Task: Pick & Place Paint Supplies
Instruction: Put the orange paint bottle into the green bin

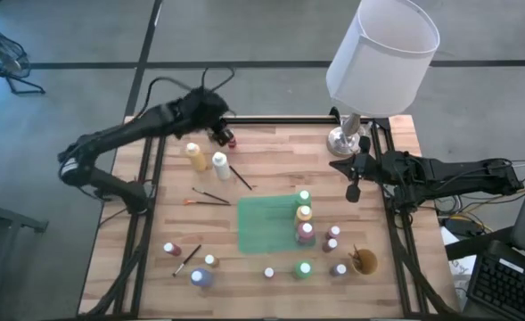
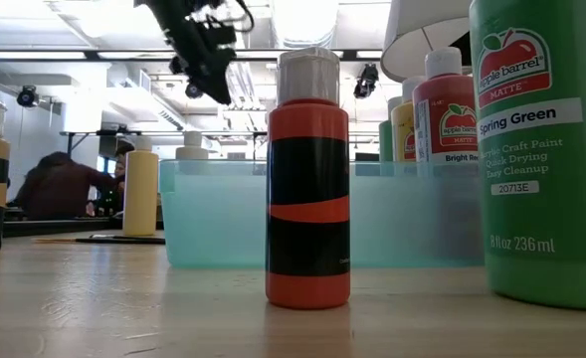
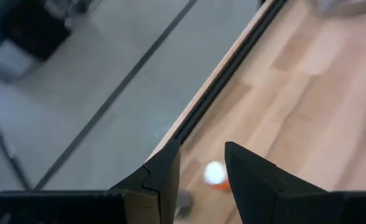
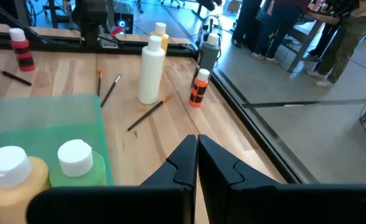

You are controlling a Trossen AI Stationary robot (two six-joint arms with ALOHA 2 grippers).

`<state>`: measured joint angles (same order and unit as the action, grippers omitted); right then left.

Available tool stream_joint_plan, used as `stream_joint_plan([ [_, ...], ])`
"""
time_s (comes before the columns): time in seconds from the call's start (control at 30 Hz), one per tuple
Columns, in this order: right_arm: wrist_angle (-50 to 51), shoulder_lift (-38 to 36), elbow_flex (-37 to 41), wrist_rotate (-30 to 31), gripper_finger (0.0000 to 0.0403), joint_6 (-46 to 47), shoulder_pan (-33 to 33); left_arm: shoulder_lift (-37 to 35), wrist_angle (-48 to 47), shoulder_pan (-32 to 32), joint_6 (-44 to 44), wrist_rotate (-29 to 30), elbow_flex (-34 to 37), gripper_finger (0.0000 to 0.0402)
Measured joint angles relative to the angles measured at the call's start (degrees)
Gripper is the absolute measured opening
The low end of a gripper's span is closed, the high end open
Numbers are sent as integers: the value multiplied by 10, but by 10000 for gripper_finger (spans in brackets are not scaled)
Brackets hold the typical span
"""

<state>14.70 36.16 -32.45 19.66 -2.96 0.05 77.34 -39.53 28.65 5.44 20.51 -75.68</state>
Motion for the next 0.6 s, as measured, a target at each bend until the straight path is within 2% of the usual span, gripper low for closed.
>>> stream_joint_plan([
  [0.1,0,0,0,0,8,0,0,53,-41,29,-8,-8,-62,133],
  [0.3,1,0,0,0,9,0,0,163,-161,61,20,-65,-170,133],
  [0.47,1,0,0,0,8,0,0,236,-222,68,42,-65,-233,140],
  [0.6,8,0,0,0,8,8,0,272,-241,73,48,-63,-271,167],
])
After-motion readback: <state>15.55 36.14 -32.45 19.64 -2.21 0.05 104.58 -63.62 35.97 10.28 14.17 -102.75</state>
